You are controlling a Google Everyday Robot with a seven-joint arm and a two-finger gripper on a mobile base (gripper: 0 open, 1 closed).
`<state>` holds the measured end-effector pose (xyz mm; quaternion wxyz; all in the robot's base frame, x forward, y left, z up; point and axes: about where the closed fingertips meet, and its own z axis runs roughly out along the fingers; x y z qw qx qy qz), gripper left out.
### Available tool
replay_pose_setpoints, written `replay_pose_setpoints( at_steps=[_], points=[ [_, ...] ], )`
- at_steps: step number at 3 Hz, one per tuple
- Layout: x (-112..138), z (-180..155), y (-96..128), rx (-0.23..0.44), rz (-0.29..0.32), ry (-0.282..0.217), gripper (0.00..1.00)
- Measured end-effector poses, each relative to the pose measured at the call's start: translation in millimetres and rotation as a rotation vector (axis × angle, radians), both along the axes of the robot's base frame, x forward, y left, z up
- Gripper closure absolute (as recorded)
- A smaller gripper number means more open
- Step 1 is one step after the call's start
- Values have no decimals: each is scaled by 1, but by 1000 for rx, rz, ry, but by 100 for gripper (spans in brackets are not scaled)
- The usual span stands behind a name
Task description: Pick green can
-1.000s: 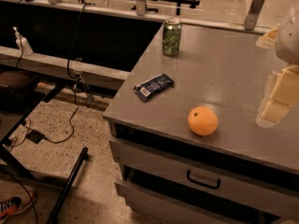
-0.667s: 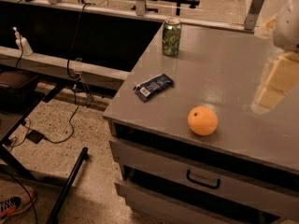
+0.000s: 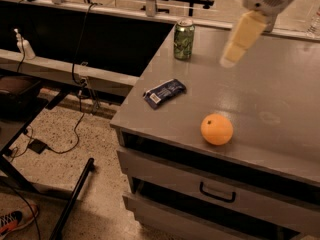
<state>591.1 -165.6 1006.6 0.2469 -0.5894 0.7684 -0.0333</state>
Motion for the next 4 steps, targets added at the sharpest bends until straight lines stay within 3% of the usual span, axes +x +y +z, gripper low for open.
replay_pose_setpoints(
  at_steps=[1,2,3,4],
  points=[
    [51,-13,20,63,-10,-34,0],
    [111,-37,24,157,-82,-36,0],
    [156,-52,35,232,-126,-65,0],
    [181,-64,39,286,-202,-62,0]
  ],
)
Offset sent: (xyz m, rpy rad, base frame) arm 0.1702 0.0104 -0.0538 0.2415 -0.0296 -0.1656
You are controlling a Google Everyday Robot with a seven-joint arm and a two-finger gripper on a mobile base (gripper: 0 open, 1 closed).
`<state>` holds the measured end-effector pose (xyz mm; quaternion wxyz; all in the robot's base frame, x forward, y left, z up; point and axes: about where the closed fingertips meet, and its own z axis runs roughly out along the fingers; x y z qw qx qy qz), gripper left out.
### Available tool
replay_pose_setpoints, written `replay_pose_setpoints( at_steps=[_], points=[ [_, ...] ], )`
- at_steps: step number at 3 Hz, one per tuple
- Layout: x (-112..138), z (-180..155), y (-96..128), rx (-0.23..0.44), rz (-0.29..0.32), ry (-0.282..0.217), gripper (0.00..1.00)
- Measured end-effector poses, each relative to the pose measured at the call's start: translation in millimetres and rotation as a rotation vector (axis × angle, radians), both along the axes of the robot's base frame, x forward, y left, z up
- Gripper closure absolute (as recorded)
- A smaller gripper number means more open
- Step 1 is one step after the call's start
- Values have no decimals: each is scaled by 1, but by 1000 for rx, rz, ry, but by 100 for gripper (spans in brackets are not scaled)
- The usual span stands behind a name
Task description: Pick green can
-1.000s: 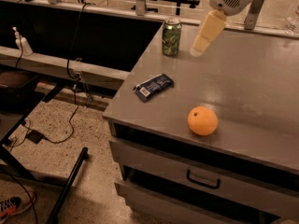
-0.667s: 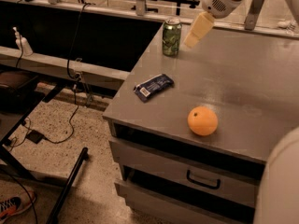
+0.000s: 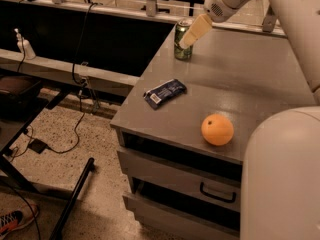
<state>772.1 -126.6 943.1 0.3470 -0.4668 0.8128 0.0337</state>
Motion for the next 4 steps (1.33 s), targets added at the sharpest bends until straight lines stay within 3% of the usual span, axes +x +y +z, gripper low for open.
replay_pose_setpoints(
  at_steps=[2,3,4],
  points=[
    [46,-32,23,157,-59,26,3],
    [57,-41,30,182,-57,35,33],
    [59,-42,31,190,-36,32,56]
  ],
)
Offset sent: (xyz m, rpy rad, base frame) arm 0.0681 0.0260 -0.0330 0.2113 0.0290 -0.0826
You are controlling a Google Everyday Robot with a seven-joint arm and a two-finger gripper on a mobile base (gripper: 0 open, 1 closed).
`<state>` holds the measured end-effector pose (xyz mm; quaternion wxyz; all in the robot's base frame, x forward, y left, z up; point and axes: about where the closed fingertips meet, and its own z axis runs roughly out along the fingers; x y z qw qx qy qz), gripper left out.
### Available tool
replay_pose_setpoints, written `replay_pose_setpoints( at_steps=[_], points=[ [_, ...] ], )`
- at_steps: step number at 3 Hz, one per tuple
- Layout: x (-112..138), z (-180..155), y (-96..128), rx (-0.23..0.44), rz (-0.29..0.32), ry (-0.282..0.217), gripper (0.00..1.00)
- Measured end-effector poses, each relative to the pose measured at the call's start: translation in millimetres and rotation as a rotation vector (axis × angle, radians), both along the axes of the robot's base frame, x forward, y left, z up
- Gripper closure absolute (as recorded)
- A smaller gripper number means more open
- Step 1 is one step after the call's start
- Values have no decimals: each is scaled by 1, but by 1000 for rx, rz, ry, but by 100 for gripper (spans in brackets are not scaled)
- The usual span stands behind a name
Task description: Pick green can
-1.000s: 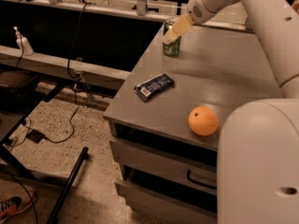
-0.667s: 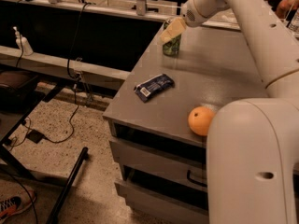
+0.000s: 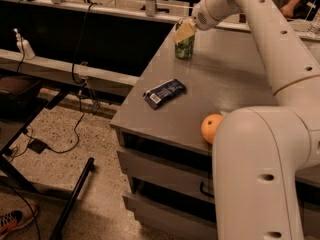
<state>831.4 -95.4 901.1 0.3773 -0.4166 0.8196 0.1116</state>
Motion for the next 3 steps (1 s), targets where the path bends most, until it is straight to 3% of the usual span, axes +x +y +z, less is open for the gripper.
replay_pose_setpoints(
  at_steps=[1,2,3],
  points=[
    [-19,24,-11,13,60,-16,87],
    [-44,45,-27,9,117,-10,100],
    [-48,46,-27,8,130,-1,100]
  ],
)
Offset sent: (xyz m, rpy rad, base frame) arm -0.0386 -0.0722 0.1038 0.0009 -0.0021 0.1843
